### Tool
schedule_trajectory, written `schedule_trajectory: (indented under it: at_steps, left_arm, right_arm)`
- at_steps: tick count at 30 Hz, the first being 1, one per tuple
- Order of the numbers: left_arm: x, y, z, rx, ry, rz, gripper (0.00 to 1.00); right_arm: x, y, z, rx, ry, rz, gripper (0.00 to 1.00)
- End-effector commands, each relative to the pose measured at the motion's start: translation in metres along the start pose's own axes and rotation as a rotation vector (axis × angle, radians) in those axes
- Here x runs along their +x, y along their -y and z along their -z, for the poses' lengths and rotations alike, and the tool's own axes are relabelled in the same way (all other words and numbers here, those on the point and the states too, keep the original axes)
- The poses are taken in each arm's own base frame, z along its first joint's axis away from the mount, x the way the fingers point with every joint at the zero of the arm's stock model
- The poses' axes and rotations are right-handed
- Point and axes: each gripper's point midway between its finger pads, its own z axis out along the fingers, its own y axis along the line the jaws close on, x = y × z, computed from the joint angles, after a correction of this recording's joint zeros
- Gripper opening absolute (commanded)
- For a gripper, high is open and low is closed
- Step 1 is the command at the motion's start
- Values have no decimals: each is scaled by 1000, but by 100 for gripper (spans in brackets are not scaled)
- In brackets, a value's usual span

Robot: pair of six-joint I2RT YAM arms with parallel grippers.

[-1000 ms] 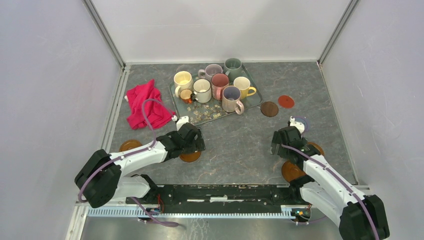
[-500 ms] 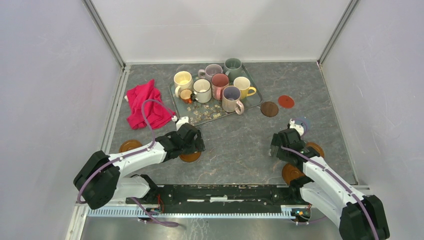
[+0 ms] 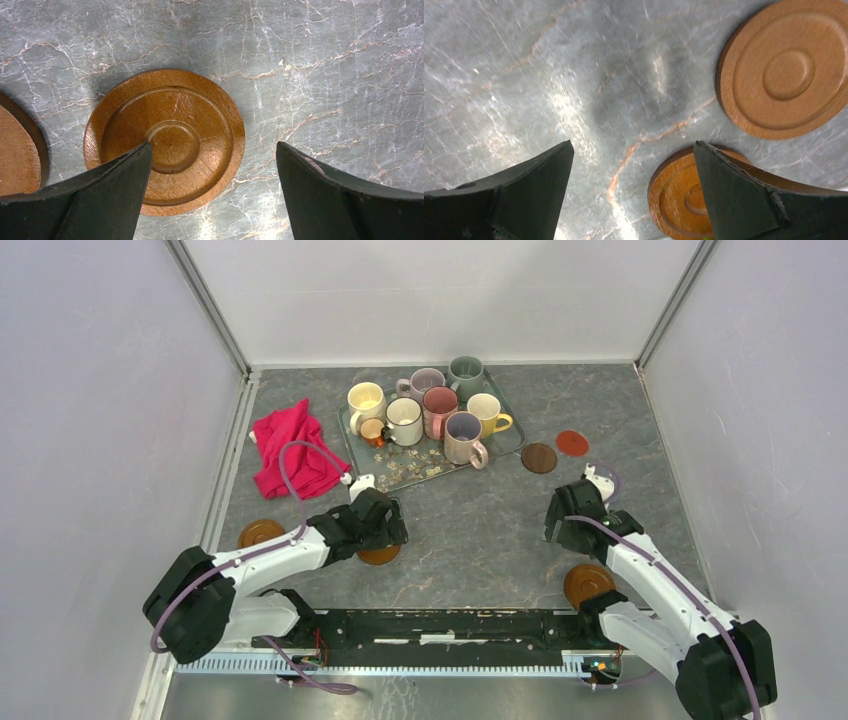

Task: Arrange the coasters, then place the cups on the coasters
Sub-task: Move the coaster to the center of the board.

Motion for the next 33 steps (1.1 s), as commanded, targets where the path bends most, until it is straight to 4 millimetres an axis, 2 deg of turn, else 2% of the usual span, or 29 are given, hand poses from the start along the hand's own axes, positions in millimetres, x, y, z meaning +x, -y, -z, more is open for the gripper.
schedule_trajectory:
  at_steps: [1,3,10,17,23,27,33]
  left_arm:
    - [2,-7,2,-6,-1,-23,100]
    - [1,-7,3,-3,2,-23,100]
    - [0,-8,3,4,3,-20,100]
    - [3,-7,3,11,-14,-22,100]
    - [14,-6,2,33,-54,-22,100]
    - [15,-5,3,39,-62,-21,100]
    - [10,-2,6,38,-53,-24,100]
  right_arm:
    - [34,9,6,26,-139,-38,98]
    - [44,6,3,-2,-154,-64,98]
    - [55,9,-1,5,-166,-111,98]
    - [76,9,-11,-2,-213,-139,98]
    - [80,3,-16,-37,-217,-149,98]
    - [84,-9,-17,-98,-240,-148,98]
    - [72,-28,-15,-171,-219,-151,98]
